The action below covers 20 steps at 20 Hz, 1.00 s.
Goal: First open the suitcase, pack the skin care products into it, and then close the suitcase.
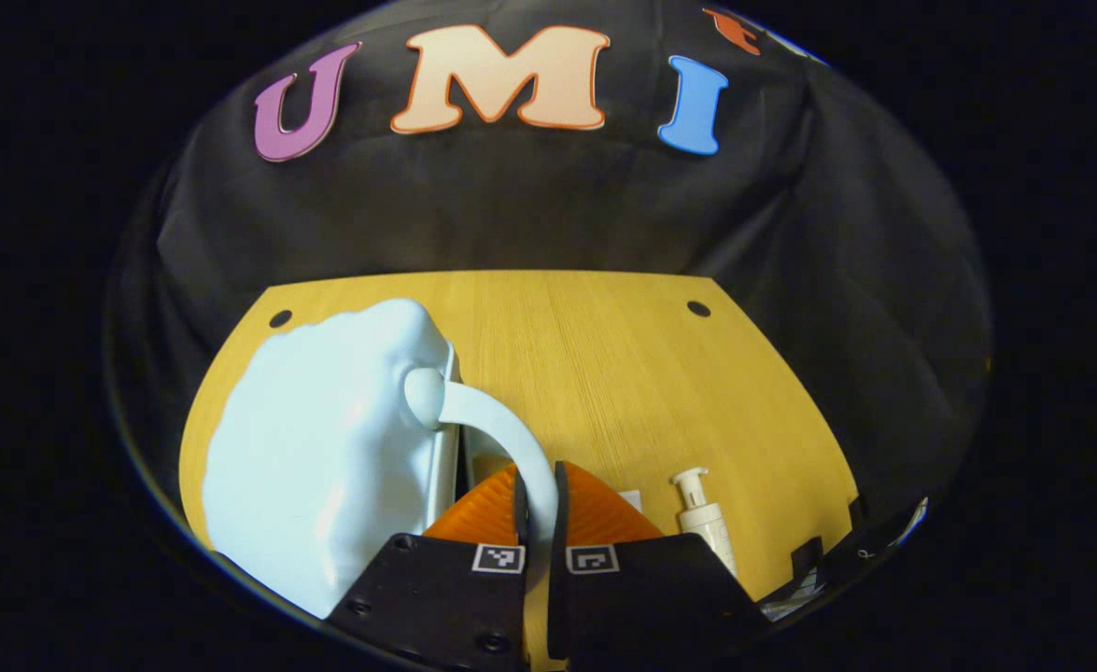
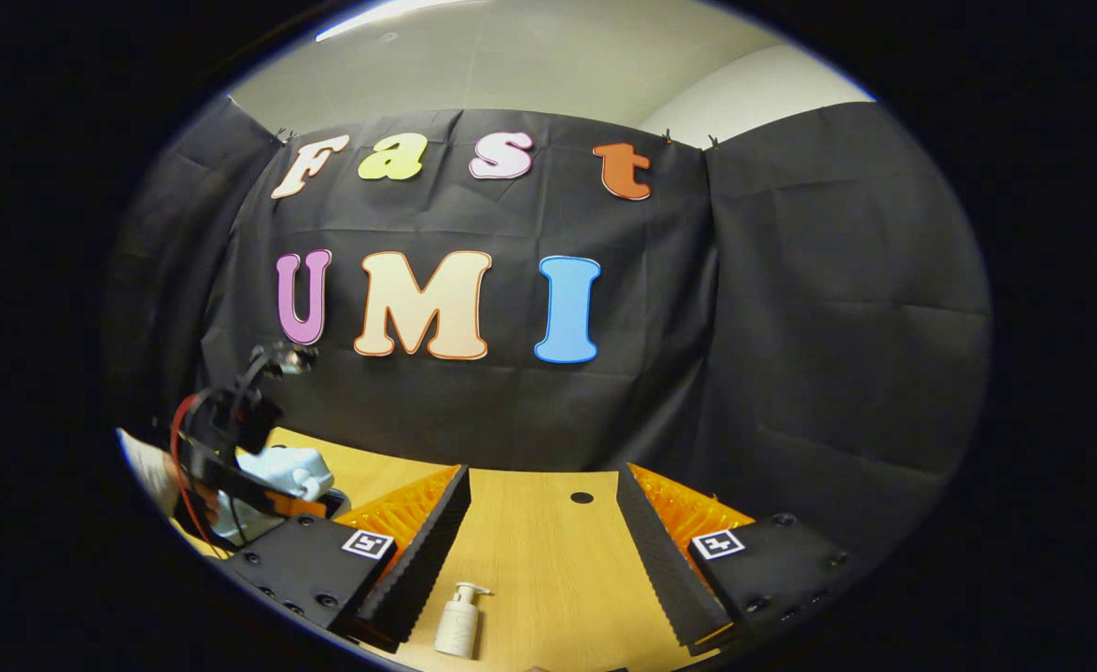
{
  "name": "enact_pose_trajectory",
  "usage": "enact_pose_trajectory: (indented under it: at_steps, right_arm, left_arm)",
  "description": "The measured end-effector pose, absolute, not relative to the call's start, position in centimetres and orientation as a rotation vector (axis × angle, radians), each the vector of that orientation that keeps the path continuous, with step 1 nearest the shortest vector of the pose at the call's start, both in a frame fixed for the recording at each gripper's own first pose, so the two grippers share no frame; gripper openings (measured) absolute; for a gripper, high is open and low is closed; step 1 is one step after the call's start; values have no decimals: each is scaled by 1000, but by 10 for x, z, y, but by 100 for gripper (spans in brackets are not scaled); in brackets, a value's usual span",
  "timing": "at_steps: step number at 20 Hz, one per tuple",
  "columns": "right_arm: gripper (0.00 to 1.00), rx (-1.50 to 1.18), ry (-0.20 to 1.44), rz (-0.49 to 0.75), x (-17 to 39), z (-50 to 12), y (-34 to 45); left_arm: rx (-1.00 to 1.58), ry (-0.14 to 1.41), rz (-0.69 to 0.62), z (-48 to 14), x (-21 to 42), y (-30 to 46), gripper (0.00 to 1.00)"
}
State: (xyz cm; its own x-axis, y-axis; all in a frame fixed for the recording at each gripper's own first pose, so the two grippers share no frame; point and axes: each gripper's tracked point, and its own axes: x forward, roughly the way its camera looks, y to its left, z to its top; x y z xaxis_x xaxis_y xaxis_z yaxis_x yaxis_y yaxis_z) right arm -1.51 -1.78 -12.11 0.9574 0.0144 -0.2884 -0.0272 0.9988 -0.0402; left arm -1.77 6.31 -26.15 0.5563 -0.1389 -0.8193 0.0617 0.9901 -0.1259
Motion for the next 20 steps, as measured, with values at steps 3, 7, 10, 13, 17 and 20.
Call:
enact_pose_trajectory:
  at_steps: [3,7,10,13,17,20]
  right_arm:
    - [100,-18,281,46,-7,-121,1]
    - [100,1,261,81,2,-117,33]
    - [100,1,255,102,6,-115,59]
    - [100,-2,252,114,7,-116,83]
    - [100,-3,260,115,4,-118,114]
    - [100,-13,248,110,1,-117,136]
  left_arm:
    - [-148,949,-114,-218,-12,92,2]
    - [-122,892,-85,-181,-3,156,2]
    - [-68,853,-45,-159,-2,208,1]
    - [-10,825,3,-147,-2,262,2]
    - [62,807,78,-142,-3,338,1]
    - [201,795,197,-152,-7,425,1]
